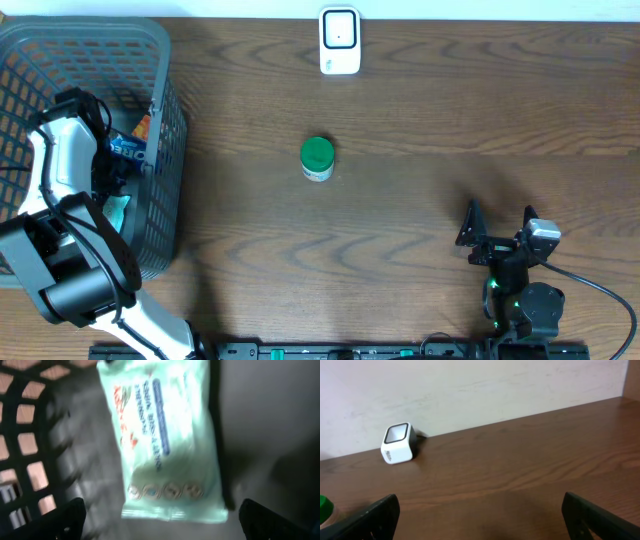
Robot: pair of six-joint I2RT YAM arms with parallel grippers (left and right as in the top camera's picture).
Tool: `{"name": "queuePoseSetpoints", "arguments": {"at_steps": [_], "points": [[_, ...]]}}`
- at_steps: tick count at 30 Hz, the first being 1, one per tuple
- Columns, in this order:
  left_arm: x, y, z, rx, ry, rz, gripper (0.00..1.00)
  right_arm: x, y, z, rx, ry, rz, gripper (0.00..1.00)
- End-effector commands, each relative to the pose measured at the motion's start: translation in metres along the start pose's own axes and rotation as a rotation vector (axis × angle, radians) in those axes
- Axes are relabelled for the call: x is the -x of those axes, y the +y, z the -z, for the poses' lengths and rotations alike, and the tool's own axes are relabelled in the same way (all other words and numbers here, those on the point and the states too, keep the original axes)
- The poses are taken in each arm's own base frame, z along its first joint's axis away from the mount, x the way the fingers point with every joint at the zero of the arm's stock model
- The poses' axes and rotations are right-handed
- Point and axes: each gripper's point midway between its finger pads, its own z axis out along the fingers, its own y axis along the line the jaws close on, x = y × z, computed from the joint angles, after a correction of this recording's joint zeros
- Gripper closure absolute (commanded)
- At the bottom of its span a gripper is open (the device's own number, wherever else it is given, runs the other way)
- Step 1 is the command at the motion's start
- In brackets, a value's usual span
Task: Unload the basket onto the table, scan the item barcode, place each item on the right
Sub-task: 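Reach the left gripper into the basket toward the green wipes pack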
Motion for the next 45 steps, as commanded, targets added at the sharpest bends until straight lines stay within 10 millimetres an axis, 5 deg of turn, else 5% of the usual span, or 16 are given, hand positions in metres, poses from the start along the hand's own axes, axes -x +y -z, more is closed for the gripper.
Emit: {"name": "queuePoseSetpoints", "arguments": {"at_steps": [1, 13, 21, 23, 27, 31, 37, 41, 45], "points": [[0.006, 0.010, -0.010, 0.056, -0.054, 0.020, 0.02, -0.001, 0.001, 0.000, 0.004, 0.001, -0.007, 0.01], [0.014, 0.016, -0.019, 0.095, -0.128, 0.073, 0.02, -0.001, 0.001, 0.000, 0.004, 0.001, -0.008, 0.01], [0.000, 0.015, -0.049, 0.089, -0.131, 0.106, 0.02, -0.001, 0.001, 0.000, 0.004, 0.001, -0.007, 0.01], [-0.003, 0.016, -0.055, 0.090, -0.131, 0.119, 0.11, -0.001, 0.001, 0.000, 0.004, 0.001, -0.007, 0.01], [-0.004, 0.017, -0.058, 0.089, -0.137, 0.120, 0.46, -0.001, 0.001, 0.000, 0.004, 0.001, -0.007, 0.01], [0.004, 0.025, -0.054, 0.126, -0.190, 0.119, 0.55, -0.001, 0.001, 0.000, 0.004, 0.001, -0.007, 0.01], [0.024, 0.046, -0.022, 0.168, -0.290, 0.132, 0.92, -0.001, 0.001, 0.000, 0.004, 0.001, -0.008, 0.01], [0.034, 0.057, 0.023, 0.092, -0.338, 0.179, 0.92, -0.001, 0.001, 0.000, 0.004, 0.001, -0.007, 0.01], [0.035, 0.073, 0.092, -0.107, -0.432, 0.257, 0.93, -0.001, 0.001, 0.000, 0.004, 0.001, -0.008, 0.01]]}}
